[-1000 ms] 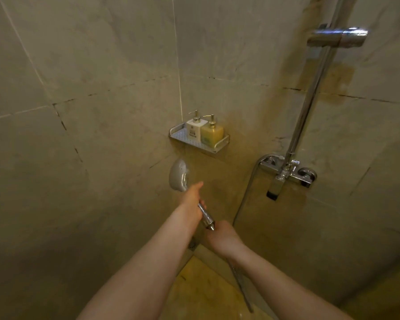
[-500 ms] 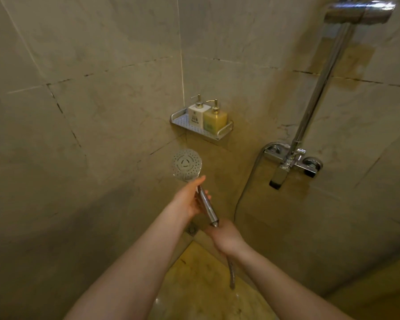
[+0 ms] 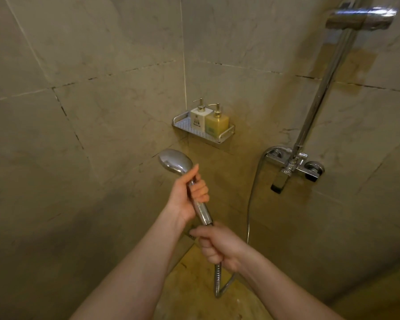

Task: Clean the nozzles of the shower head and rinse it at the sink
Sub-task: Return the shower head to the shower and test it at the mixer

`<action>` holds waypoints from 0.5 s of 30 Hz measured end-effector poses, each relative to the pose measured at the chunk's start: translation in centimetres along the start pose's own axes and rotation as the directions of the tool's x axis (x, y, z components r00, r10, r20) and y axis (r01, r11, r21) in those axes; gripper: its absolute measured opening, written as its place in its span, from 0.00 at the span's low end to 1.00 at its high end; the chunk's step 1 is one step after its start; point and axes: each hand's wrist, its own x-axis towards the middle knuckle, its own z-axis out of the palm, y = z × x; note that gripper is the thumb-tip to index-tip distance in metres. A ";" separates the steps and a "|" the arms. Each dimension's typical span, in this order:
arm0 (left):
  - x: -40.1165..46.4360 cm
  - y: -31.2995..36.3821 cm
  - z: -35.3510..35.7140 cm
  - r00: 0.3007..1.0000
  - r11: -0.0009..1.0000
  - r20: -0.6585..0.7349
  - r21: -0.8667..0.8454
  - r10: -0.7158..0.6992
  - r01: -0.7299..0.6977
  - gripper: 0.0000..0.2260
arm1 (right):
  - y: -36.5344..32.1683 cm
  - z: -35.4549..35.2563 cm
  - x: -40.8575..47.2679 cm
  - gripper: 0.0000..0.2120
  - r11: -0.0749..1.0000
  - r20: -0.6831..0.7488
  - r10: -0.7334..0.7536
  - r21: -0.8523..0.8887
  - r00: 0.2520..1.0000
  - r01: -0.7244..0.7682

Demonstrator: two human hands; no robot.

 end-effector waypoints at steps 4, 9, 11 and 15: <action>-0.2 -0.3 1.4 0.979 0.971 -0.202 0.238 0.038 0.011 0.14 | -0.6 -0.4 0.4 0.13 0.928 -0.256 -0.211 -0.356 0.943 0.111; 0.7 -1.6 3.0 0.839 0.957 -0.505 0.283 0.200 -0.058 0.11 | -1.0 -0.8 0.5 0.10 0.639 -0.330 -0.401 -0.769 0.855 0.003; 0.8 -1.8 3.0 0.806 0.956 -0.536 0.269 0.252 -0.120 0.13 | -0.8 -0.4 0.3 0.11 0.619 -0.278 -0.396 -0.785 0.875 0.030; 0.1 -0.9 1.8 0.966 0.994 -0.253 0.108 0.059 -0.032 0.19 | -0.5 -0.3 -0.5 0.10 0.940 -0.108 -0.145 -0.325 0.984 0.103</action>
